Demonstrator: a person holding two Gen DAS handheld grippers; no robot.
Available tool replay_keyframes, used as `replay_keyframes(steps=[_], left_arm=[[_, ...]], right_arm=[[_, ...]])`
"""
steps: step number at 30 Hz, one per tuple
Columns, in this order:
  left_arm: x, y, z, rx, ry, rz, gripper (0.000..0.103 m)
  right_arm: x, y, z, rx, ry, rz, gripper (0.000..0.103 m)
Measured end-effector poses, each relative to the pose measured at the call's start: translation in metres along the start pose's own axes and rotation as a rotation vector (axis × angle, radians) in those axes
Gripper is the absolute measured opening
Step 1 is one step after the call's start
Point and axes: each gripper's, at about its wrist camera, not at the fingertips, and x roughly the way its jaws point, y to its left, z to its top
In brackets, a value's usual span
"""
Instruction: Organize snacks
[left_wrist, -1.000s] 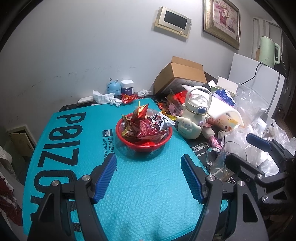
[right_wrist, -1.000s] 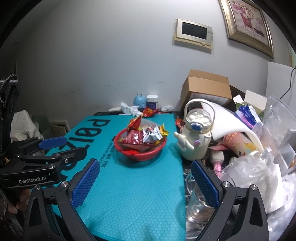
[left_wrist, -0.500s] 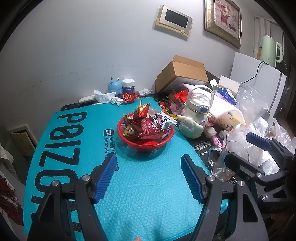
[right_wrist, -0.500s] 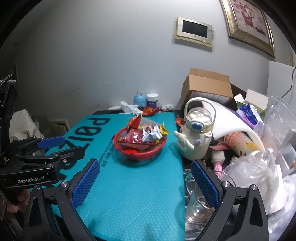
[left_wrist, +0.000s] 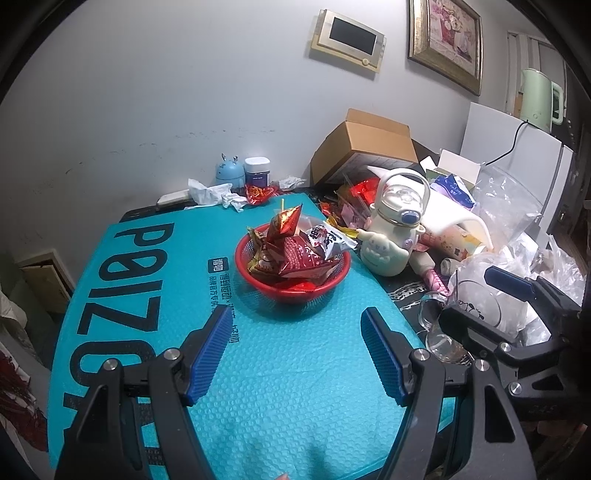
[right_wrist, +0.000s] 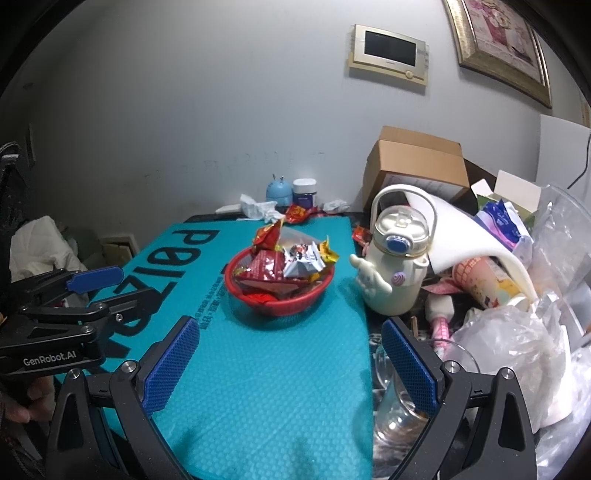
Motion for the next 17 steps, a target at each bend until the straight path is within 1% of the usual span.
replay_keyframes(steps=[6,17], left_arm=[[0.007,0.003,-0.001,-0.004,0.011,0.033,0.071],[0.024,0.013,-0.005,-0.022,0.050,0.016,0.071]], right_arm=[[0.009,0.002,-0.002,-0.001,0.022,-0.008,0.101],[0.022,0.006,-0.006,0.000,0.056,-0.012,0.101]])
